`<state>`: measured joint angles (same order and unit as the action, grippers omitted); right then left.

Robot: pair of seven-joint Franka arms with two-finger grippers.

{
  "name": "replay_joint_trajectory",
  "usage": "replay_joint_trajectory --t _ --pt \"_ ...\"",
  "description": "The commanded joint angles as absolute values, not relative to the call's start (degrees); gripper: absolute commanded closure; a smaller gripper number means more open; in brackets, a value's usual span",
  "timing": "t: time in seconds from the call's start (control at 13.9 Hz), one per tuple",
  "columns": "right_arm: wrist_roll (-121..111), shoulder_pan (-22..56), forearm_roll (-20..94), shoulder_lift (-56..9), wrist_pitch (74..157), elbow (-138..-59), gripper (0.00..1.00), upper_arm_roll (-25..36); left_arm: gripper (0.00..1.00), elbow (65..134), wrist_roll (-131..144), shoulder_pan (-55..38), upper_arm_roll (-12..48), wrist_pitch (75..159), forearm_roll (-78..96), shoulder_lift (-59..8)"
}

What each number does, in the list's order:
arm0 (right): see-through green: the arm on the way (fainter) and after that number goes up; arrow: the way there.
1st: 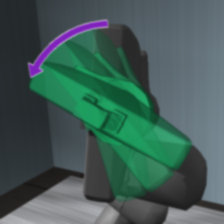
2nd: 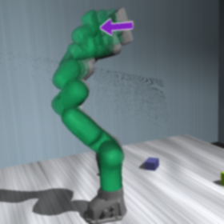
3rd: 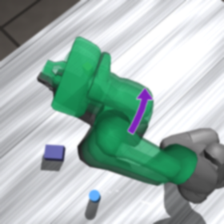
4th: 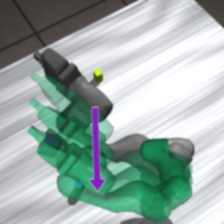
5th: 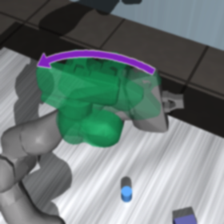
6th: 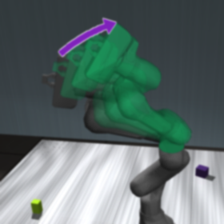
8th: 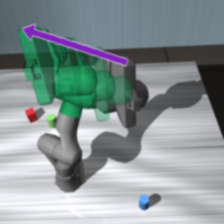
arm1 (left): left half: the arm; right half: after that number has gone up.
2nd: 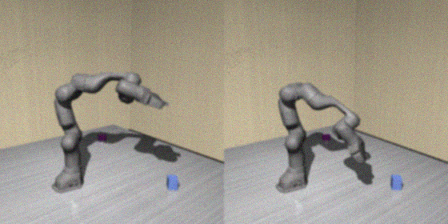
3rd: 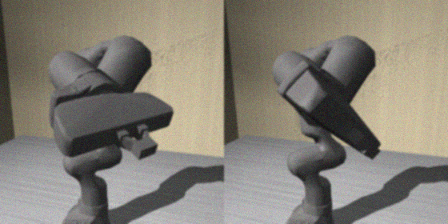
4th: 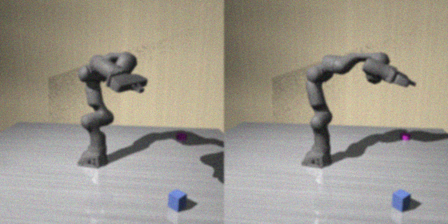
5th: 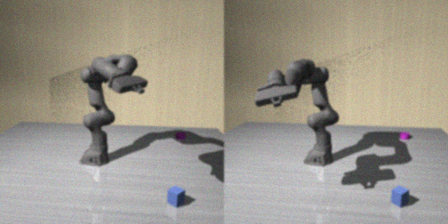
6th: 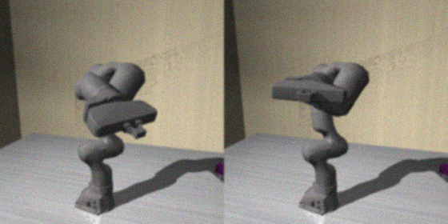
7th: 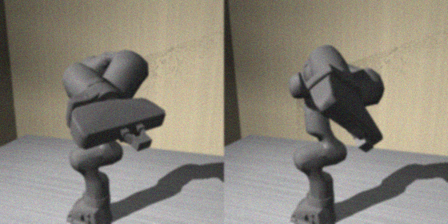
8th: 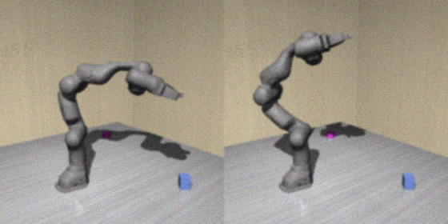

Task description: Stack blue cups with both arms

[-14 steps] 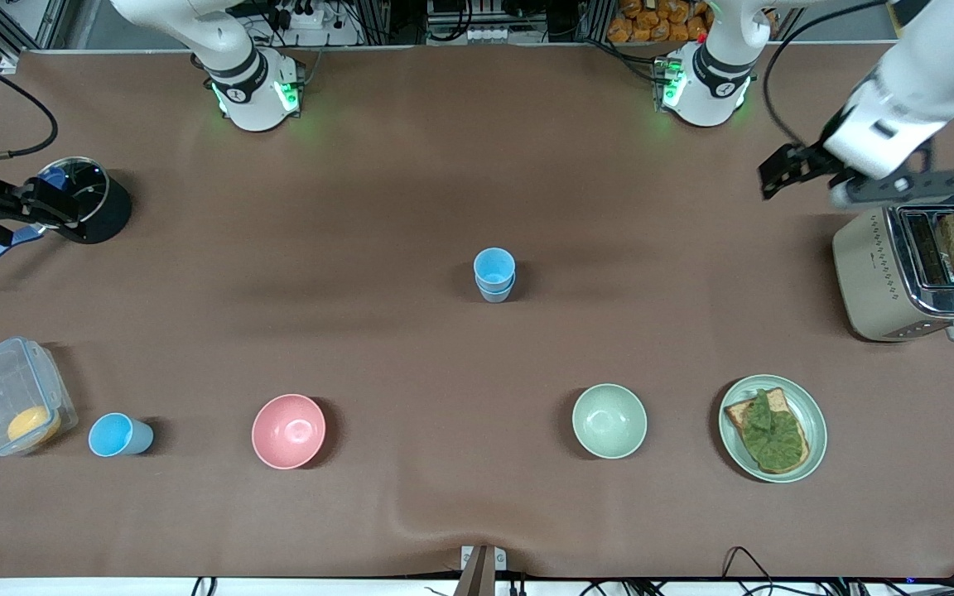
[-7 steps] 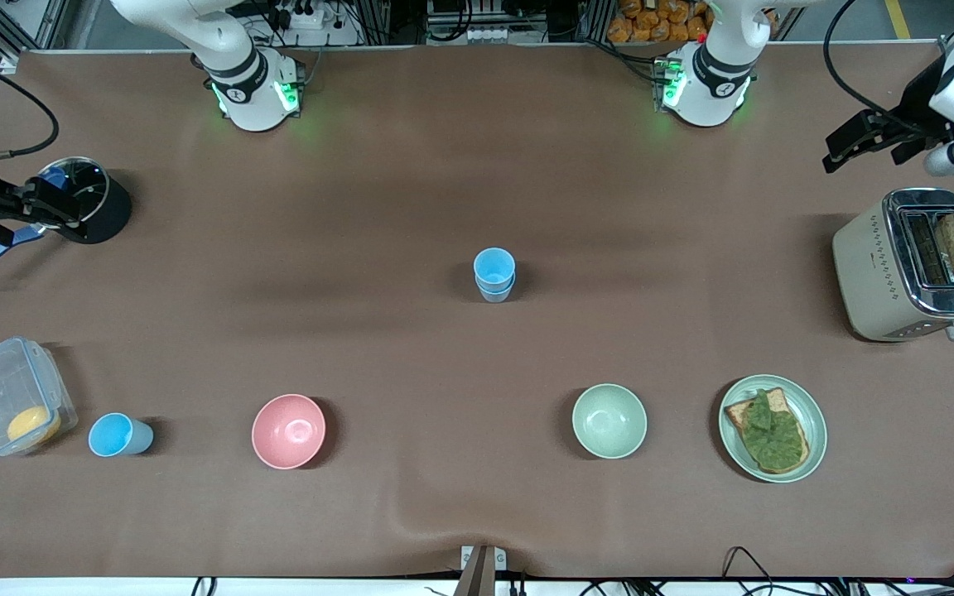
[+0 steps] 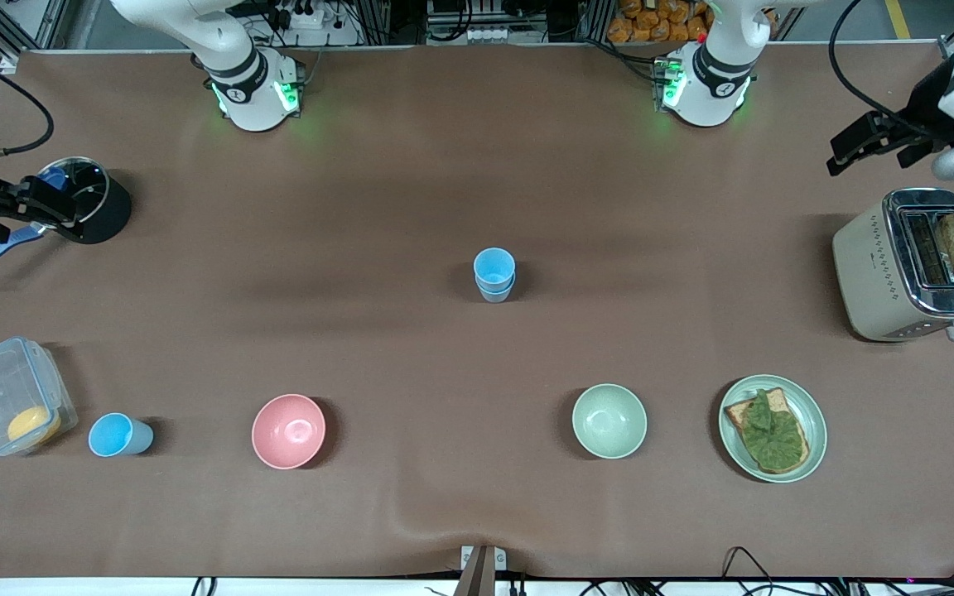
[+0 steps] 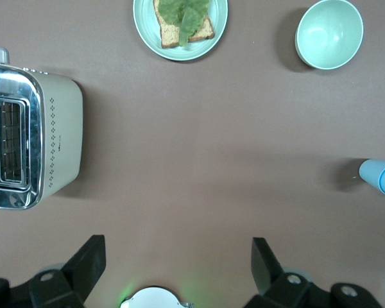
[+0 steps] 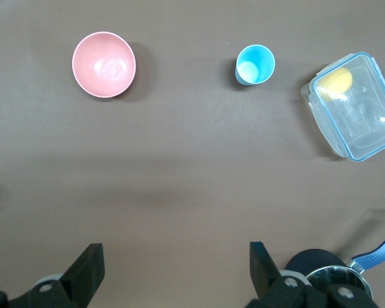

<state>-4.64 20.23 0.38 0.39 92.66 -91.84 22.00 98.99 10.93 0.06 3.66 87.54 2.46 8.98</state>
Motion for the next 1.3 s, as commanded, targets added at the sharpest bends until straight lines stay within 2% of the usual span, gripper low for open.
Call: replay_joint_trajectory --t 0.0,1.23 --pt "-3.3 20.3 0.5 1.3 91.8 -91.7 0.00 21.6 0.00 94.7 10.2 0.4 3.7 86.1 2.7 6.2" --pt "-4.0 20.3 0.2 1.3 91.5 -91.6 0.00 21.8 0.00 93.7 10.5 0.4 4.8 86.4 1.1 4.4"
